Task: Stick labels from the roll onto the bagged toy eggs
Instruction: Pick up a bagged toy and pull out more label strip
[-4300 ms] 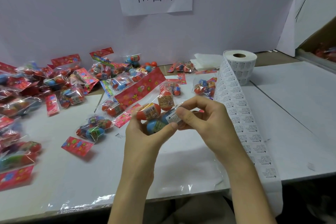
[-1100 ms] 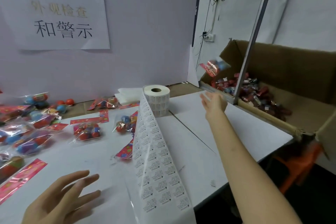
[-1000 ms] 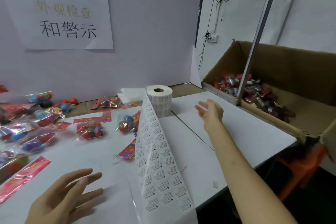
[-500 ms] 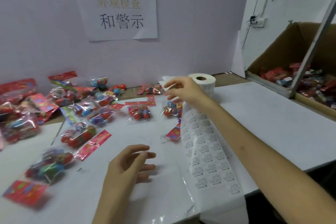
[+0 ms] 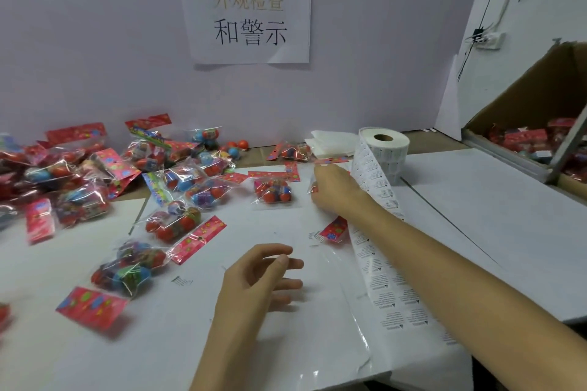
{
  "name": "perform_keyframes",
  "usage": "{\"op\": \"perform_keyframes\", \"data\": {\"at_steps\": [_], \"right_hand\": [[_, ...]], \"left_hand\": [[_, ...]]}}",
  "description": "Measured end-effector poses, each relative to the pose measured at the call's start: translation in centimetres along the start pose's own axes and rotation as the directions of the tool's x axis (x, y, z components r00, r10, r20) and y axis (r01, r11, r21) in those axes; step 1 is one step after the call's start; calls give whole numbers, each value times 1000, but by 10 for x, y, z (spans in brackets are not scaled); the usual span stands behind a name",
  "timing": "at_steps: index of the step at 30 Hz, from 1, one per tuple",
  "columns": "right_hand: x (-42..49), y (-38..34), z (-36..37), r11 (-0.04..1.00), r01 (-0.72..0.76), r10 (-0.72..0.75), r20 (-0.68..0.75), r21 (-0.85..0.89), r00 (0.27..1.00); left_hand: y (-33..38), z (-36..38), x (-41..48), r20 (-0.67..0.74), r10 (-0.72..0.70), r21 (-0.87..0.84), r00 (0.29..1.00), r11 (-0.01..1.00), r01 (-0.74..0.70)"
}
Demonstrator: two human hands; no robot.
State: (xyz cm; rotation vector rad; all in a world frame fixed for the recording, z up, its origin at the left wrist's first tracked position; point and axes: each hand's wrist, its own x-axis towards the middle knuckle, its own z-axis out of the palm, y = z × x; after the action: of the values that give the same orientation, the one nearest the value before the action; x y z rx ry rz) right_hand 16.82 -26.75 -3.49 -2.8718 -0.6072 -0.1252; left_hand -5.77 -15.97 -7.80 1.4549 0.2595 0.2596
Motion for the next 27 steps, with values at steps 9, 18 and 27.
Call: {"op": "perform_keyframes", "data": {"at_steps": [9,18,27], "right_hand": [[-27,-17,-69,585,28,49,-70,810,996],[-96,-47,-82,-102,-52,-136,37,993,990],[-150,-50,1,-107,-28,-186,8,994,983]], "left_hand": [[3,1,-5,6,7,-25,1000,1000,-7],[12,3,-8,55,75,-116,996,991,-68],[11,-2,-5,-199,176,-275,964,934,-227]]}}
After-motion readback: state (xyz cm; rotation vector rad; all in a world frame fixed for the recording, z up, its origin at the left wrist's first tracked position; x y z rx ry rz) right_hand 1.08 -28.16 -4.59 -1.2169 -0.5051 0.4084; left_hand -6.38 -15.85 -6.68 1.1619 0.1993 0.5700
